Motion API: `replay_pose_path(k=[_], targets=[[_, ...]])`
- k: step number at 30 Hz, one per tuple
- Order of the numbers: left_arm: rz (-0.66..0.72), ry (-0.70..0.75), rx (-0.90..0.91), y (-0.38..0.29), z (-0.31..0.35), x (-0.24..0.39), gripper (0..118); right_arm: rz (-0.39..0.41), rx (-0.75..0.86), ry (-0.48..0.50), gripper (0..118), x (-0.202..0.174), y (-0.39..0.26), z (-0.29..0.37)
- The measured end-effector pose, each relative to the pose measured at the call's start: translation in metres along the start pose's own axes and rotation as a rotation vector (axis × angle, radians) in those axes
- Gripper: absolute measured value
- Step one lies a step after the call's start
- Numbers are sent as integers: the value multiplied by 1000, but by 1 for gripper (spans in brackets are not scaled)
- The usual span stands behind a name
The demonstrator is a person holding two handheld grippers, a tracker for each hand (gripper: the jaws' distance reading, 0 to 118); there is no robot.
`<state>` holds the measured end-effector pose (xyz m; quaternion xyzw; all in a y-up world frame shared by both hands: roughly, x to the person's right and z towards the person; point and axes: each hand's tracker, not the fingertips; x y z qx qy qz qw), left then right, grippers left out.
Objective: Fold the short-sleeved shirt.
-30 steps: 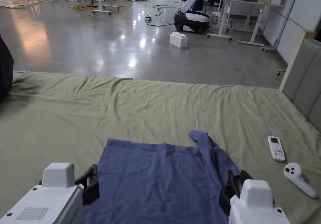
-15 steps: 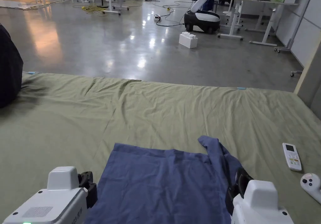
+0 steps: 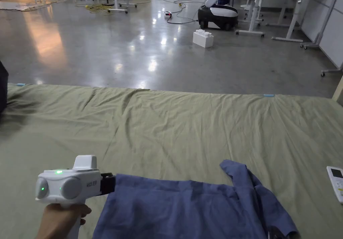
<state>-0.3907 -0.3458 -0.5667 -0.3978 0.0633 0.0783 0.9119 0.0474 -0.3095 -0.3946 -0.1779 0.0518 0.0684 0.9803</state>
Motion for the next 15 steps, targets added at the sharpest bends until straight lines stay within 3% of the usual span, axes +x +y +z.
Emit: replay_pose_path(k=[1,2,9,11,13,15], targets=[[-3,-9,-28,5,-13,0,77,-3,-19,-3,1,1,-3,-5],[7,-17,-31,9,-25,0,79,-2,-30,-6,1,2,-6,-9],[-63,19,-148,13,-88,12,78,0,-85,-29,1,13,-23,-24],[-117,48,-203,6,-97,19,75,1,-99,-38,1,17,-26,-26],[-176,77,-124,0,-94,28,70,-5,-113,-45,1,20,-29,-28],[-193,83,-125,-4,-93,38,50,-19,-124,-52,1,25,-32,-33]])
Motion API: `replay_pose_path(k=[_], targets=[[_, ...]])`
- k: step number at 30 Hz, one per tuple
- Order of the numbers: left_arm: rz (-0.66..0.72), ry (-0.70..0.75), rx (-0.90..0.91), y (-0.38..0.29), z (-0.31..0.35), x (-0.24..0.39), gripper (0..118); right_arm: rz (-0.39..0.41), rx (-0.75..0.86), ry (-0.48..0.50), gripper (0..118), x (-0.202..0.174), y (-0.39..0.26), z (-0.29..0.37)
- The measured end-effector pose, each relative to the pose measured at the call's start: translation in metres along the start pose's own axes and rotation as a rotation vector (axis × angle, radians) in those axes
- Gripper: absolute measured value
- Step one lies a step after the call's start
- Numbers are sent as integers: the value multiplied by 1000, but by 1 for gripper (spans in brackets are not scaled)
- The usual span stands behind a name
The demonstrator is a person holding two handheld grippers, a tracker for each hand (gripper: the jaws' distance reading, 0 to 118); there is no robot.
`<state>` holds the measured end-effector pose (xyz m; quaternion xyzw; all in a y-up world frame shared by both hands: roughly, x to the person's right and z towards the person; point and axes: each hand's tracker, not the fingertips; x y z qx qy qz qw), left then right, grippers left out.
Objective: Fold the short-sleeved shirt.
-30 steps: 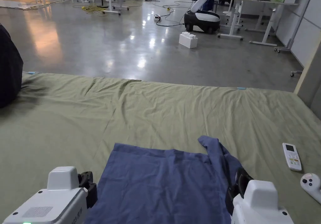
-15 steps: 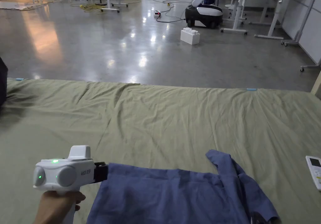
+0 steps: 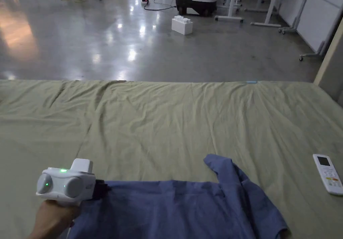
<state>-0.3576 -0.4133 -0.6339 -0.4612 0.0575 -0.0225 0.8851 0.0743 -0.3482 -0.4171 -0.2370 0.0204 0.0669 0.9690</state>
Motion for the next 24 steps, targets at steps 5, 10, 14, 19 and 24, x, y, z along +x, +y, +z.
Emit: replay_pose_path(k=[5,10,14,19,24], targets=[[-89,-37,9,2,9,15,11,-94,-60,-6,2,23,15,-30],[-59,-46,0,4,22,5,6,-95,-197,21,52,59,52,-103],[-76,-30,33,3,38,5,6,-27,-309,32,54,73,72,-173],[-64,-27,56,1,53,2,6,54,-394,67,63,64,76,-223],[-64,-27,60,-1,55,-1,6,68,-504,93,64,54,64,-248]])
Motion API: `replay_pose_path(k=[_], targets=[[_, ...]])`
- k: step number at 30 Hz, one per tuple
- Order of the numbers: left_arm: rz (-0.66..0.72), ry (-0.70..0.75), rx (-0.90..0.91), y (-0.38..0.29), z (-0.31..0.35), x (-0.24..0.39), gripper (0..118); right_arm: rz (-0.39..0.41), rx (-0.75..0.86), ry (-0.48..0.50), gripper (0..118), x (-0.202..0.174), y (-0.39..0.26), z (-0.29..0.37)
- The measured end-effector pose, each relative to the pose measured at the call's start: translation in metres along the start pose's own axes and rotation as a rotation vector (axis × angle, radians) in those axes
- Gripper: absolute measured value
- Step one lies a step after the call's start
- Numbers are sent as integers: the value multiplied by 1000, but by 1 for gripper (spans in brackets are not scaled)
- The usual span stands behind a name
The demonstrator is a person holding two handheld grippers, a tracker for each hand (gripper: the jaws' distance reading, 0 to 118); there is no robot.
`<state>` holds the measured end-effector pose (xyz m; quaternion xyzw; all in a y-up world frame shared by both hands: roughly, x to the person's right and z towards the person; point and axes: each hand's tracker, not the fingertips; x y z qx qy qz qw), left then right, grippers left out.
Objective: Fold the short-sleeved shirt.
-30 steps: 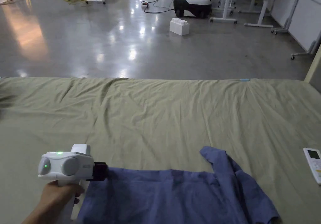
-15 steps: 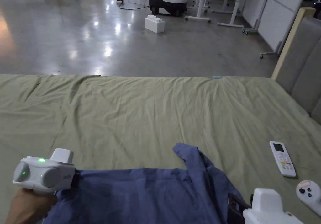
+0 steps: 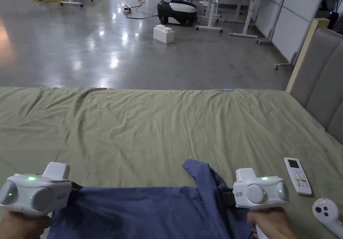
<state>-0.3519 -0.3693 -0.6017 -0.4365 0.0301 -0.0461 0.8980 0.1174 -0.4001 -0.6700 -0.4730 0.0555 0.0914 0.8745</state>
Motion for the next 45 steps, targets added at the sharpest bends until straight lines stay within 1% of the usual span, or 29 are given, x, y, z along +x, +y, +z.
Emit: replay_pose_path(k=[1,2,3,4,5,6,7,8,9,10,11,14,17,18,25,30,36,39,43,45], targets=[[-1,0,-1,1,-1,0,6,2,5,-13,64,0,0,-3],[-2,1,-2,1,-2,0,6,-5,9,-3,63,1,0,-4],[-3,1,-3,0,-1,0,6,-12,7,-4,61,2,1,-3],[-3,0,-2,-1,-1,0,6,-14,5,-4,53,0,0,-1],[2,1,-1,0,-2,0,6,-8,10,-1,41,-2,-1,2],[5,3,-1,-1,-2,0,6,8,24,8,23,-5,-2,3],[8,5,-1,-2,-2,0,6,28,30,9,16,-9,-3,3],[10,6,-1,-3,-2,1,6,63,37,-31,16,-13,-4,5],[10,6,-2,-3,-2,1,6,75,34,-33,13,-16,-6,4],[10,7,-2,-4,-1,1,6,74,35,-31,6,-16,-8,5],[11,8,3,-5,1,1,6,65,46,-32,5,-14,-9,7],[24,4,23,-5,13,1,6,24,94,-44,3,-10,-13,21],[38,-6,43,-3,27,-2,6,37,155,-88,2,-5,-15,44],[36,-5,53,-3,34,-3,6,28,173,-85,2,0,-16,53],[112,-23,175,3,97,-10,6,-57,351,-117,2,19,-17,134],[152,-30,248,2,149,-15,5,-82,442,-104,2,24,-19,199],[180,-19,325,0,210,-27,5,-73,517,-116,2,25,-24,257],[202,-10,362,0,238,-40,5,-81,559,-121,2,27,-25,284],[215,5,416,5,280,-52,5,-71,612,-131,2,28,-17,317],[213,16,442,12,290,-65,5,-68,645,-133,2,27,-10,337]])
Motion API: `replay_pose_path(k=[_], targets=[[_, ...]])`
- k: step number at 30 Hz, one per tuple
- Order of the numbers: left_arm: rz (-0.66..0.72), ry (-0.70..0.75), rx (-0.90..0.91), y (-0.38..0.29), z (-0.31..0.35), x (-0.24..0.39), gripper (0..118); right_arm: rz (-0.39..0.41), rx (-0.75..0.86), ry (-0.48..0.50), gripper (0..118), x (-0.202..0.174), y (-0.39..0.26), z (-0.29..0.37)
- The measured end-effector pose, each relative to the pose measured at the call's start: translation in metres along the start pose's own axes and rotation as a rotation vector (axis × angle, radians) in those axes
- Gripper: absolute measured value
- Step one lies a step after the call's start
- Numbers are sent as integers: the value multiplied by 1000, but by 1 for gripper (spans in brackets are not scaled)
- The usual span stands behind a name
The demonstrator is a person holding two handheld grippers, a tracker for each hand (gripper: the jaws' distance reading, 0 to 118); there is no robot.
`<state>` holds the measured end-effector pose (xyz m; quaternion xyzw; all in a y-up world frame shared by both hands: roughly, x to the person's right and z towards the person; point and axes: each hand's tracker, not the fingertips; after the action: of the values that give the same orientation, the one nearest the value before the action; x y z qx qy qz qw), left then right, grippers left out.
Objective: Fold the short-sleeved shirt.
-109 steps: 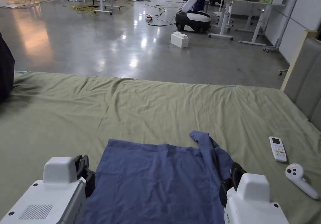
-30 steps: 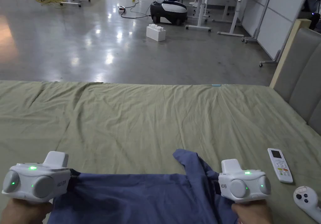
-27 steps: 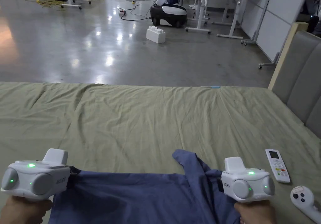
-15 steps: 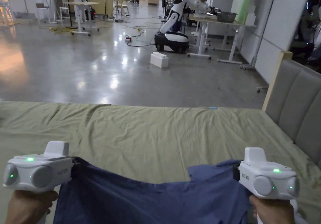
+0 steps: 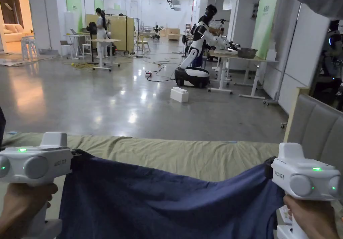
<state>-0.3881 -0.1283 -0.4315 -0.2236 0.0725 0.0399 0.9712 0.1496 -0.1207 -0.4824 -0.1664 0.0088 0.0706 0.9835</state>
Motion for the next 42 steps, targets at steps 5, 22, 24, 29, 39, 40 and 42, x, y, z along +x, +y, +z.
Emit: replay_pose_path(k=[5,22,24,29,39,40,42], targets=[[-4,20,56,41,32,-13,5,32,95,-11,2,-1,46,14],[2,101,173,165,39,-44,5,79,265,-17,2,-17,186,-9],[17,107,184,178,32,-50,5,65,260,-18,2,-17,198,-19],[33,120,220,208,18,-59,5,64,291,-31,2,-18,228,-40],[26,149,286,252,0,-74,5,87,354,-47,2,-41,258,-35],[25,150,285,252,2,-73,5,90,355,-46,2,-43,256,-35],[10,154,300,250,3,-74,5,92,356,-45,2,-48,248,-32]])
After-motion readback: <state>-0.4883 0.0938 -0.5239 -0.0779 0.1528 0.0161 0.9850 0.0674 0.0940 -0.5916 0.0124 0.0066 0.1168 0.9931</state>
